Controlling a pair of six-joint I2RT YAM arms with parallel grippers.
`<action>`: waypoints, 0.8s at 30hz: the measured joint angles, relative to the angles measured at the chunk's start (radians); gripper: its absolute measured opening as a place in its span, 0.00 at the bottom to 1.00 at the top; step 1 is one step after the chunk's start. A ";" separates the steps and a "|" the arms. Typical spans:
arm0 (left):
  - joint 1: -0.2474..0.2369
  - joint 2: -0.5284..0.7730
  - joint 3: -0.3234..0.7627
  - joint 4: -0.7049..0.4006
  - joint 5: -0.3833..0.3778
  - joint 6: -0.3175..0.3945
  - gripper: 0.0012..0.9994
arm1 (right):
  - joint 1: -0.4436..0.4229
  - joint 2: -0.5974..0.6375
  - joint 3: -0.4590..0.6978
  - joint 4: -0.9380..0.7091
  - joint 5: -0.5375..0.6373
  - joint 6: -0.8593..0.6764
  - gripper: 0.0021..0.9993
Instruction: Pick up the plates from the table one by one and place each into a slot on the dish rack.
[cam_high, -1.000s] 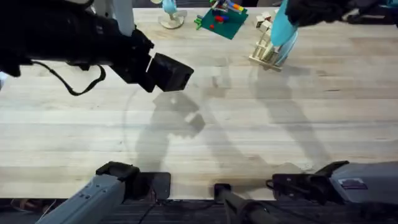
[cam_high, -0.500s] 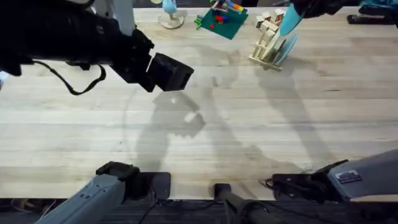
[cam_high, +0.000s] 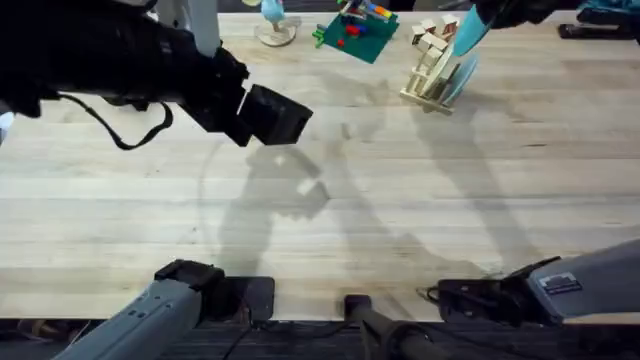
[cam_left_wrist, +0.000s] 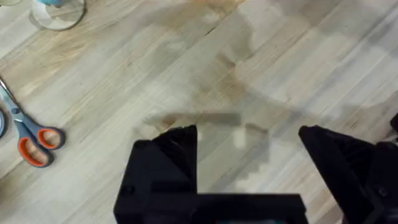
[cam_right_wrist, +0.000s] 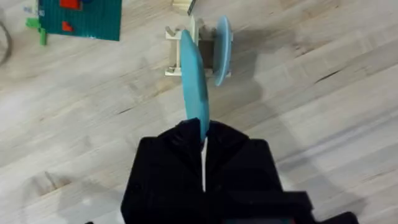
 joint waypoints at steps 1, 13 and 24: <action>0.000 0.000 0.000 0.000 0.000 0.000 0.99 | 0.000 0.000 0.000 0.000 -0.002 0.004 0.03; 0.000 0.000 0.000 0.000 0.000 0.000 0.99 | -0.025 0.049 0.008 0.044 -0.020 0.092 0.03; 0.000 0.000 0.001 0.000 0.000 0.000 0.99 | -0.039 0.121 0.008 0.077 -0.027 0.116 0.03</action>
